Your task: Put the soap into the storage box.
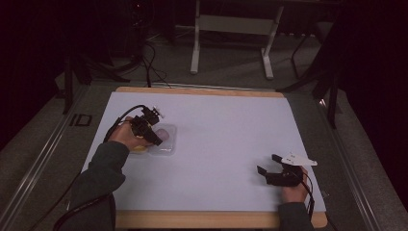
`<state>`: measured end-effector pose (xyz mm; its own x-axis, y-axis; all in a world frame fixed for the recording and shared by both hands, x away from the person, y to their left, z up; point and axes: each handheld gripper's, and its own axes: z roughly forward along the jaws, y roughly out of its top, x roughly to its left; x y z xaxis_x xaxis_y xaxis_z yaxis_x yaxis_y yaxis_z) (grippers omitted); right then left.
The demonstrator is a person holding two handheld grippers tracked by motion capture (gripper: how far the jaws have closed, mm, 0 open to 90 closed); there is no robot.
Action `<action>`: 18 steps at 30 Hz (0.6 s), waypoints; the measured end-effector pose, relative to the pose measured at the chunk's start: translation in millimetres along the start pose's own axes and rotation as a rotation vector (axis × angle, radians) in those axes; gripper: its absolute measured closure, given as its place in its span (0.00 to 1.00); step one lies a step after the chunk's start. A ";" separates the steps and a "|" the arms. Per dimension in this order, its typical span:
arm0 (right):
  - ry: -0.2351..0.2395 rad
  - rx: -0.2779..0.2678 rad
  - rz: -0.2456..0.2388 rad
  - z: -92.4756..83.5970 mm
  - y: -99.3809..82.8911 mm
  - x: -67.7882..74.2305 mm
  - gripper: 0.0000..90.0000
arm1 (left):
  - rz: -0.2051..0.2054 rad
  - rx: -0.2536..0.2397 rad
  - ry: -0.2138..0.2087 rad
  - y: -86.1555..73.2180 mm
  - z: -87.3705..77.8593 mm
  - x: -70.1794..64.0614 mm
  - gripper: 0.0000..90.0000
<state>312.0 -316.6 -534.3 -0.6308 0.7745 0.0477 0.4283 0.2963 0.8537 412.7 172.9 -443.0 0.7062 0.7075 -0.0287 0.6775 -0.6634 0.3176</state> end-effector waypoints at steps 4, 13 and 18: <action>0.001 0.000 0.000 0.0 0.0 -0.2 0.18 | -0.026 -0.007 0.012 -2.1 -2.2 4.5 0.55; 0.000 0.000 -0.001 0.1 0.0 -0.2 0.18 | -0.121 -0.022 0.062 -10.2 -3.6 19.1 0.55; 0.000 0.000 0.000 0.0 0.0 -0.1 0.18 | -0.179 -0.027 0.079 -15.2 -3.1 28.3 0.55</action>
<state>312.1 -316.7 -534.3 -0.6310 0.7743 0.0474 0.4283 0.2968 0.8535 421.7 203.8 -445.7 0.5558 0.8312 -0.0127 0.7843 -0.5192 0.3397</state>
